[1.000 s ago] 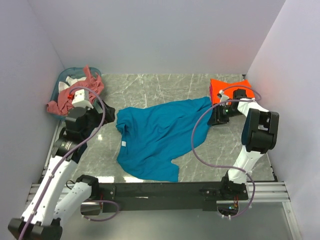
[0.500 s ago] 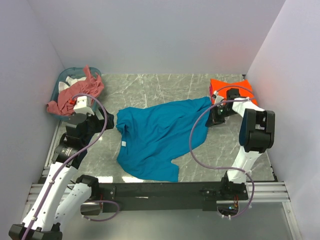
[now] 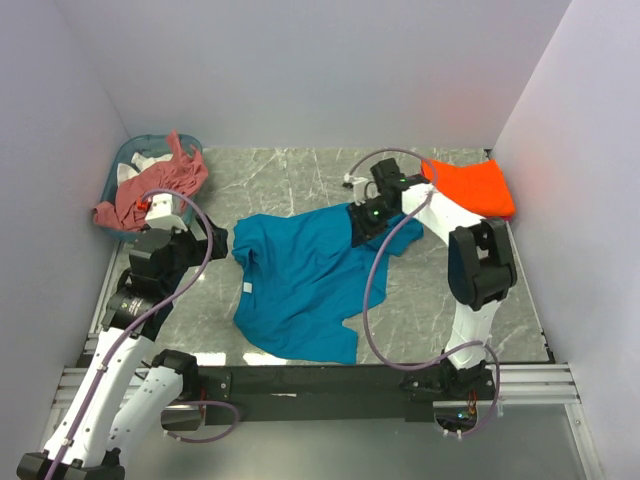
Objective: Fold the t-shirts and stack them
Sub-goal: Flatten the tshirt out
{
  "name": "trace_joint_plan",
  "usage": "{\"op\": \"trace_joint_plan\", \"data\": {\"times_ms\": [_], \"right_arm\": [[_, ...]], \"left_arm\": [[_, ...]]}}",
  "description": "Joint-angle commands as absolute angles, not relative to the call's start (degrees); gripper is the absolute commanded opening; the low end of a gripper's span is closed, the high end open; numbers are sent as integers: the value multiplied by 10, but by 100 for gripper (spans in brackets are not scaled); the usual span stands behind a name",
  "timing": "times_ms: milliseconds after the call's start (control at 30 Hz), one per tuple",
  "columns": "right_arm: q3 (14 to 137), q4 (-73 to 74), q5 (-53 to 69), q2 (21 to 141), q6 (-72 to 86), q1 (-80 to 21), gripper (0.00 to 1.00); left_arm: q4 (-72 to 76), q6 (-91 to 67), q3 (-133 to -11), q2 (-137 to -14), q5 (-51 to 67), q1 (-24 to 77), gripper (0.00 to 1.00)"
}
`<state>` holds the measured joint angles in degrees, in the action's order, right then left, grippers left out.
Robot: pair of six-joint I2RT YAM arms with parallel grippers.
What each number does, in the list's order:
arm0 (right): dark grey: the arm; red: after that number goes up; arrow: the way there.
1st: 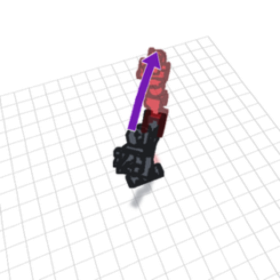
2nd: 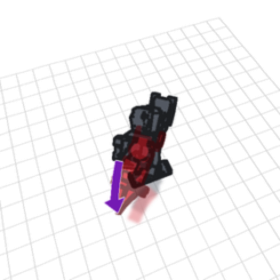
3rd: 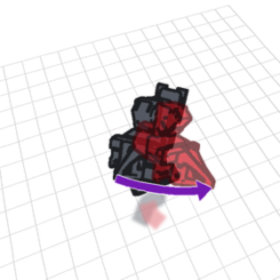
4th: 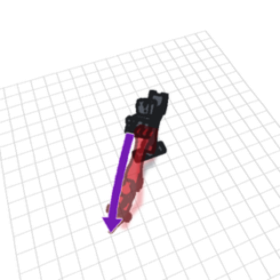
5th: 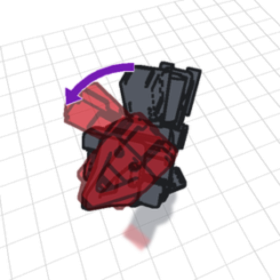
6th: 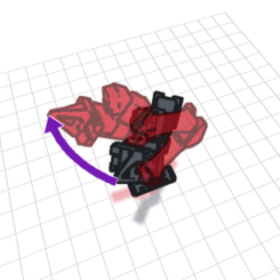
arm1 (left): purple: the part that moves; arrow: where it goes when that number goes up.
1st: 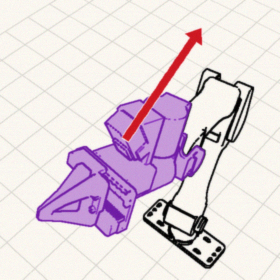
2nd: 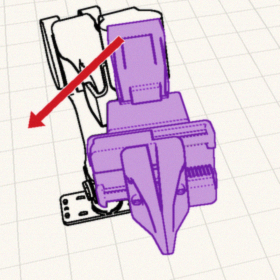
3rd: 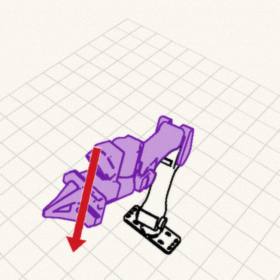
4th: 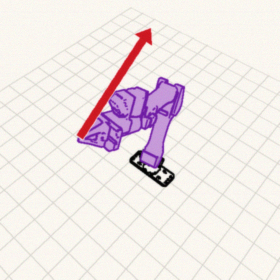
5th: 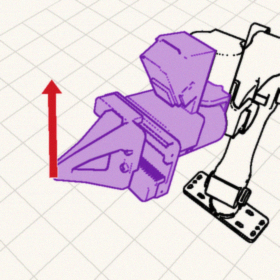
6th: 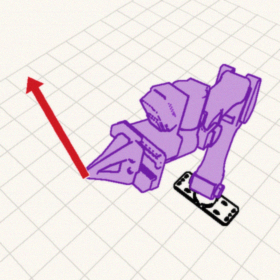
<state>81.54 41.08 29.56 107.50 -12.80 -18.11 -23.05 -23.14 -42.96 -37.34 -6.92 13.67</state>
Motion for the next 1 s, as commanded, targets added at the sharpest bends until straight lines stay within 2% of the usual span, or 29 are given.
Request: {"op": "trace_joint_plan", "data": {"times_ms": [0,133,433,633,700,967], "right_arm": [[848,459,285,1091,-162,-193,36],[810,442,284,1028,-183,-162,43],[679,418,330,954,-201,-67,43],[665,384,329,991,-156,-27,45],[684,387,330,1019,-149,-19,50],[715,381,338,1073,-127,-11,53]], "left_arm": [[-218,-221,-426,-368,-58,134,100],[-216,-221,-425,-365,-55,134,100],[-212,-219,-425,-376,-31,133,100],[-213,-221,-425,-374,-28,133,99],[-214,-222,-424,-372,-28,133,99],[-214,-224,-423,-369,-30,133,99]]}}
